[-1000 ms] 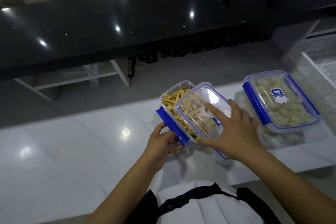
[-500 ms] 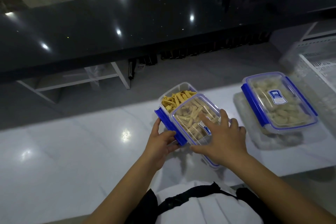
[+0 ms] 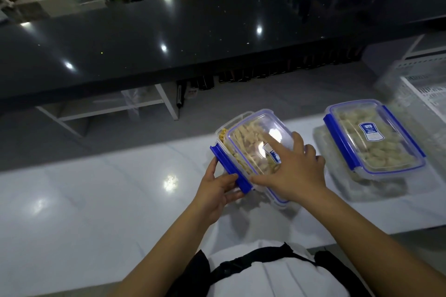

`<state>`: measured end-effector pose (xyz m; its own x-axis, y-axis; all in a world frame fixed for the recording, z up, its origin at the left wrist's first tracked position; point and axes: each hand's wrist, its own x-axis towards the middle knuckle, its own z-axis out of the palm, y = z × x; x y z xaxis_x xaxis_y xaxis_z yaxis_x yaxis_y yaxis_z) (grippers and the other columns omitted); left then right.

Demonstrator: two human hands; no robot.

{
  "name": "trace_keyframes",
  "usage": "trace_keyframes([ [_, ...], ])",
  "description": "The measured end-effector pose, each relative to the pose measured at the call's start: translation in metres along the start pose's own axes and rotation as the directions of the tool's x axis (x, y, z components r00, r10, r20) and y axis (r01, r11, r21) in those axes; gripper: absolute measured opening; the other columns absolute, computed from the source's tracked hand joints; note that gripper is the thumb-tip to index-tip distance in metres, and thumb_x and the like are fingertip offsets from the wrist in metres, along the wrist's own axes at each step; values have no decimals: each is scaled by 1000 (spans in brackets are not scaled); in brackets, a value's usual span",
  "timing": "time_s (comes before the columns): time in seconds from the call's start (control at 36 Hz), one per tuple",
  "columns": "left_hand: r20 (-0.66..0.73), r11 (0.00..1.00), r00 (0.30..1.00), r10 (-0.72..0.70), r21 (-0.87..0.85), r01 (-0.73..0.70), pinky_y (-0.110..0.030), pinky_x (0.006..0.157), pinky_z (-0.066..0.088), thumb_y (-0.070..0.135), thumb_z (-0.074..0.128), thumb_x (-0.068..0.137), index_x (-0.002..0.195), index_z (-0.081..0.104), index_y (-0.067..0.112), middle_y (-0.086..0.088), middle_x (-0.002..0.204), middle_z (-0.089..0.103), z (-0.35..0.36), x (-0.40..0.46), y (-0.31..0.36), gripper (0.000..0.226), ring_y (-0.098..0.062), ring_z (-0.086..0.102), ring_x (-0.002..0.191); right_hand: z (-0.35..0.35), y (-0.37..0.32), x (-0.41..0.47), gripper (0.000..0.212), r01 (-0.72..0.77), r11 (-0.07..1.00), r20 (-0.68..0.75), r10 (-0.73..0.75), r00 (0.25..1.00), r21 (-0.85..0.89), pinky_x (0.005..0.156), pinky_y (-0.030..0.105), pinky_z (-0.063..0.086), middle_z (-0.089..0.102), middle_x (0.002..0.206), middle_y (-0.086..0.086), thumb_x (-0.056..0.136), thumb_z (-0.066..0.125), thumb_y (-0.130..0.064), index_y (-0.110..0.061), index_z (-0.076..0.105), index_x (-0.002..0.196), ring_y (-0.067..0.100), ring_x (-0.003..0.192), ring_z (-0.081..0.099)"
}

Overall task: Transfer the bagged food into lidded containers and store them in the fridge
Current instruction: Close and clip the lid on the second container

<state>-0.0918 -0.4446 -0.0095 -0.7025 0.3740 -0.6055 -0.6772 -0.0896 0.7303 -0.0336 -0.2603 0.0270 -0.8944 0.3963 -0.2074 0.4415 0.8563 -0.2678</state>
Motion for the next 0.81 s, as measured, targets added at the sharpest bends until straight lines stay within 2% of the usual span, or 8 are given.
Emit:
trace_keyframes([
  [0.08, 6, 1000, 1000, 4, 5, -4, -42, 67, 62, 3, 64, 94, 147, 37, 40, -15, 122, 70, 0, 0, 0, 70, -36, 74, 101, -7, 0, 7, 114, -17, 999, -13, 18, 1000, 44, 111, 55, 28, 1, 163, 4, 54, 47, -96, -55, -1, 150, 39, 144, 21],
  [0.17, 0, 1000, 1000, 6, -1, -6, -41, 65, 62, 0, 63, 95, 144, 39, 39, -15, 114, 74, 0, 2, -1, 67, -36, 74, 98, -9, -3, 11, 114, -29, 999, 104, 31, 994, -22, 111, 57, 26, 1, 164, 7, 56, 53, -94, -53, 6, 152, 42, 143, 22],
  [0.25, -6, 1000, 1000, 17, -7, -17, -40, 63, 62, -2, 62, 95, 142, 42, 39, -14, 109, 76, -1, 4, 0, 66, -37, 75, 96, -5, -2, 4, 116, 10, 997, 149, 1, 989, -76, 110, 59, 29, 7, 161, 8, 52, 46, -97, -48, 14, 152, 44, 140, 25],
  [0.36, -30, 1000, 999, 11, -10, -12, -41, 63, 62, 0, 64, 94, 141, 43, 38, -14, 113, 74, -2, 6, 1, 64, -36, 75, 96, 0, 7, -13, 121, 37, 991, 174, -13, 985, -131, 110, 61, 25, 2, 163, 9, 43, 32, -99, -51, 6, 151, 45, 143, 19],
  [0.5, -22, 1000, 1000, 13, 1, -13, -42, 65, 62, 3, 64, 95, 139, 44, 40, -13, 114, 74, -2, 7, 0, 62, -36, 75, 97, -2, 10, -16, 114, 42, 992, 171, -22, 985, -117, 113, 59, 22, -1, 164, 7, 56, 47, -96, -49, 5, 152, 43, 145, 16],
  [0.64, -2, 1000, 1000, -3, 1, 3, -42, 66, 62, 0, 62, 95, 135, 42, 44, -17, 118, 72, -5, 6, -1, 63, -36, 74, 99, -7, -2, -7, 118, 9, 1000, 16, -8, 1000, -19, 109, 55, 27, 0, 162, 4, 43, 29, -98, -54, 0, 149, 39, 142, 22],
  [0.69, 8, 1000, 1000, -8, 1, 8, -43, 68, 62, 1, 63, 94, 135, 43, 44, -17, 121, 71, -6, 6, -2, 63, -37, 74, 100, -7, -9, 4, 117, -11, 1000, -18, 11, 1000, 28, 109, 56, 27, 1, 163, 4, 43, 30, -99, -55, 0, 148, 40, 142, 22],
  [0.81, 21, 1000, 1000, 1, 21, -1, -45, 71, 63, 0, 63, 94, 137, 43, 44, -16, 121, 71, -7, 7, -1, 65, -37, 73, 101, -1, -23, 28, 111, -38, 999, 98, 39, 994, -15, 110, 60, 28, 5, 165, 9, 57, 44, -98, -49, 11, 152, 44, 142, 24],
])
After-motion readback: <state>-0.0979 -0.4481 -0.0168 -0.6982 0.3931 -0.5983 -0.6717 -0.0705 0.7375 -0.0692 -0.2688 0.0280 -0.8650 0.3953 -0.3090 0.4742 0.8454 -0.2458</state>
